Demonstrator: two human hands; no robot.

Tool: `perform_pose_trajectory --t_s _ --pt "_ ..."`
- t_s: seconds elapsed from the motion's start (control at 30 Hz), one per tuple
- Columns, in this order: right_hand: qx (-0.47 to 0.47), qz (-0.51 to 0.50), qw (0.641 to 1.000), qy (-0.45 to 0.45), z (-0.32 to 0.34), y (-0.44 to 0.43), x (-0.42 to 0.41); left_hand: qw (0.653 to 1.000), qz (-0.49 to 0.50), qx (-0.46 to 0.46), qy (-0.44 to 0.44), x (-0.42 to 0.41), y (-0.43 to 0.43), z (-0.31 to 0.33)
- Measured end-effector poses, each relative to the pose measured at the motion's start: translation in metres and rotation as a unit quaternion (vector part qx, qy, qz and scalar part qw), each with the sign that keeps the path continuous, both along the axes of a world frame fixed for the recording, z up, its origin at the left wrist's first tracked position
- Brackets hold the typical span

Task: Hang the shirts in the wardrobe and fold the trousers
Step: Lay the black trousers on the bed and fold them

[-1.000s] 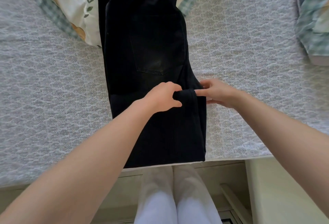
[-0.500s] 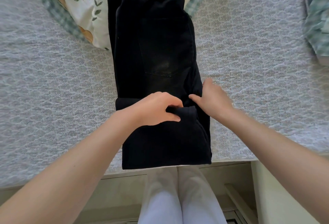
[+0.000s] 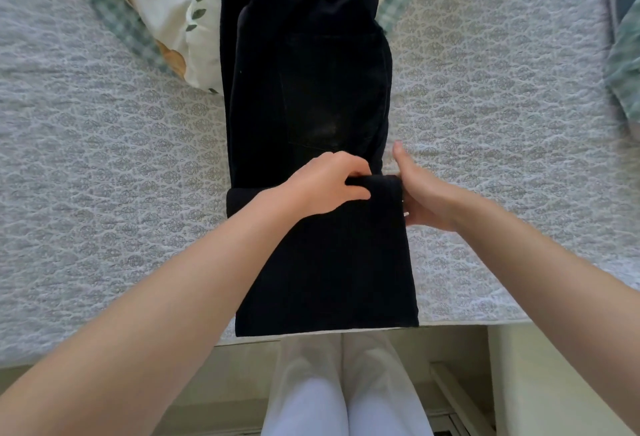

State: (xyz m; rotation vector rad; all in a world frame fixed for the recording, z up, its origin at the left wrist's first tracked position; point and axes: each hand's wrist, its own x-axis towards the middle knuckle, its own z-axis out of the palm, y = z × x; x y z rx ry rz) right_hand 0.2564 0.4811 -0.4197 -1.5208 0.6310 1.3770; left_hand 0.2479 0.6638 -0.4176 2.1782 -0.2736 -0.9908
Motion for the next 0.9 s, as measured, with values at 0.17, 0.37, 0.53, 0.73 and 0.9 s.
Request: perform_pose_trajectory --t_s 0.17,0.37,0.53,0.73,0.9 --pt "-0.079 0.075 0.987 -0.117 -0.006 -0.018 -0.008 0.992 0.063 0.109 0.024 0.008 -0.005 -0.044" --pt "-0.079 0.487 0.546 -0.677 -0.018 -0.033 -0.027 0.986 0.043 0.131 -0.095 -0.008 0.009 -0.044" --pt "-0.037 0.744 0.31 -0.591 -0.044 -0.052 -0.016 0.921 -0.087 0.114 -0.362 -0.045 0.079 -0.05" --pt "-0.039 0.73 0.248 -0.636 -0.068 -0.05 -0.009 0.833 -0.387 0.171 -0.357 -0.084 0.163 -0.058" --pt "-0.04 0.715 0.266 -0.645 -0.079 -0.042 -0.005 0.813 -0.403 0.196 -0.371 -0.076 0.165 -0.076"
